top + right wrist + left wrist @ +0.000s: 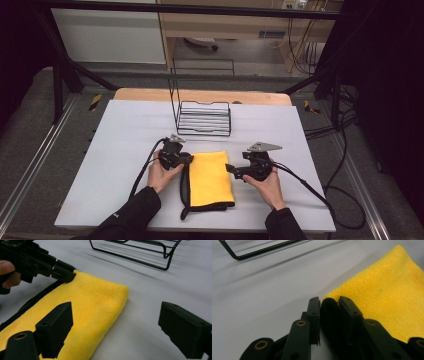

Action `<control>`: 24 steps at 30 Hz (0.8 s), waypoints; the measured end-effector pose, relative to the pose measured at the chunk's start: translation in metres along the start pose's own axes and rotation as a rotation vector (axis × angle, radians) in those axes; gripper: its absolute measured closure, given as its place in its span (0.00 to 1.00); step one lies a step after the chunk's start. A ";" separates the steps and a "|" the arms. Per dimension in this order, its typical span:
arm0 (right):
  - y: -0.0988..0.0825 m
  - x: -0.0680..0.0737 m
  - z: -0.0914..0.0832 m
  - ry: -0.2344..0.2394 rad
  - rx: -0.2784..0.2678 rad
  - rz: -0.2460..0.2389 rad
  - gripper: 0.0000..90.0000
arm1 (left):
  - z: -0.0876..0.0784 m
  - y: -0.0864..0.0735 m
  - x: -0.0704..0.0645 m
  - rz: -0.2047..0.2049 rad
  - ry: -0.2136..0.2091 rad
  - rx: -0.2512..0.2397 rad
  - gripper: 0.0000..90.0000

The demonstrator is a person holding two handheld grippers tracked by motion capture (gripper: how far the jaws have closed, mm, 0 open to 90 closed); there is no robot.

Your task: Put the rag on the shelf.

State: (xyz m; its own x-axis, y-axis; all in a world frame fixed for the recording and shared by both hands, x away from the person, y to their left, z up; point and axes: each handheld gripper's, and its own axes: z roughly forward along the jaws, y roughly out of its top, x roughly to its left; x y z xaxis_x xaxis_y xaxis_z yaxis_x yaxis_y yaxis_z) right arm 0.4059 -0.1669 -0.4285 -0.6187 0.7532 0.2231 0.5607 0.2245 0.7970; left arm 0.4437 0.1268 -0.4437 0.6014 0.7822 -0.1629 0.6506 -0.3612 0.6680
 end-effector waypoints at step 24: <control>0.006 -0.012 0.050 0.032 0.155 0.151 0.84 | 0.001 0.001 0.001 0.005 -0.011 0.009 0.83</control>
State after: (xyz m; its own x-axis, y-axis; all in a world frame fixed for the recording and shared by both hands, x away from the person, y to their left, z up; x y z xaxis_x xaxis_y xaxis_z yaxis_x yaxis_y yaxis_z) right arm 0.4446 -0.1432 -0.4543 -0.5374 0.7659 0.3529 0.7244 0.2049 0.6583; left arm 0.4454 0.1264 -0.4442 0.6096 0.7747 -0.1679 0.6519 -0.3694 0.6623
